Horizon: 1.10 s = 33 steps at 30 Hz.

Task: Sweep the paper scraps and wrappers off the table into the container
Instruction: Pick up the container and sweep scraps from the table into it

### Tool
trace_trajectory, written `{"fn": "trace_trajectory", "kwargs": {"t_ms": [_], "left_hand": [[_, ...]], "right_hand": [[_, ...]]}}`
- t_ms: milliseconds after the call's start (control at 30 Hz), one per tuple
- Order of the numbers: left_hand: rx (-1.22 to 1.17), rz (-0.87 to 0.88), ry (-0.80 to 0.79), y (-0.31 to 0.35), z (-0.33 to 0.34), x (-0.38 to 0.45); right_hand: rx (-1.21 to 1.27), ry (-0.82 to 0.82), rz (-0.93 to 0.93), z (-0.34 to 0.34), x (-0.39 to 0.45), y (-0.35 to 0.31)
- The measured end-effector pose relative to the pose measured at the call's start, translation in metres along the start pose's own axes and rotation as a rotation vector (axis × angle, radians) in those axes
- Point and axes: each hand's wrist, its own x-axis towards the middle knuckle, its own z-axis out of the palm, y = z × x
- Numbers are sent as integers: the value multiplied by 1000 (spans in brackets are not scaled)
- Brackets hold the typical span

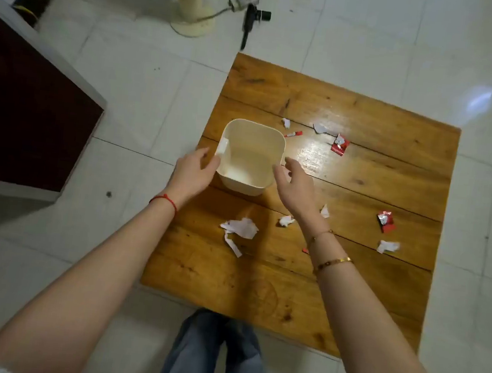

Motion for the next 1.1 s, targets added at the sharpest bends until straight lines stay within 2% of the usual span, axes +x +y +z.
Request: {"fn": "trace_trajectory", "kwargs": {"t_ms": [200,367,500,633,767,900,1100], "left_hand": [[-50,-29,-111,-8,14,9],[-85,-7,-97,-13,14,5],[-174,-92,-91,-18,8,-14],[-394,-180,-90,-24,5,-49],[-424,-154,-76,-38,2,-95],[-542,-231,-36,-54,3,-137],[-681,-318,60,-79,14,-201]], "right_hand": [[93,13,35,21,5,4],[84,25,12,20,3,4],[84,37,-39,15,-18,1],[89,30,-99,13,-52,-1],[116,-8,-139,19,-86,4],[112,-74,-159,29,-115,24],[24,-59,-172,36,-136,69]]}}
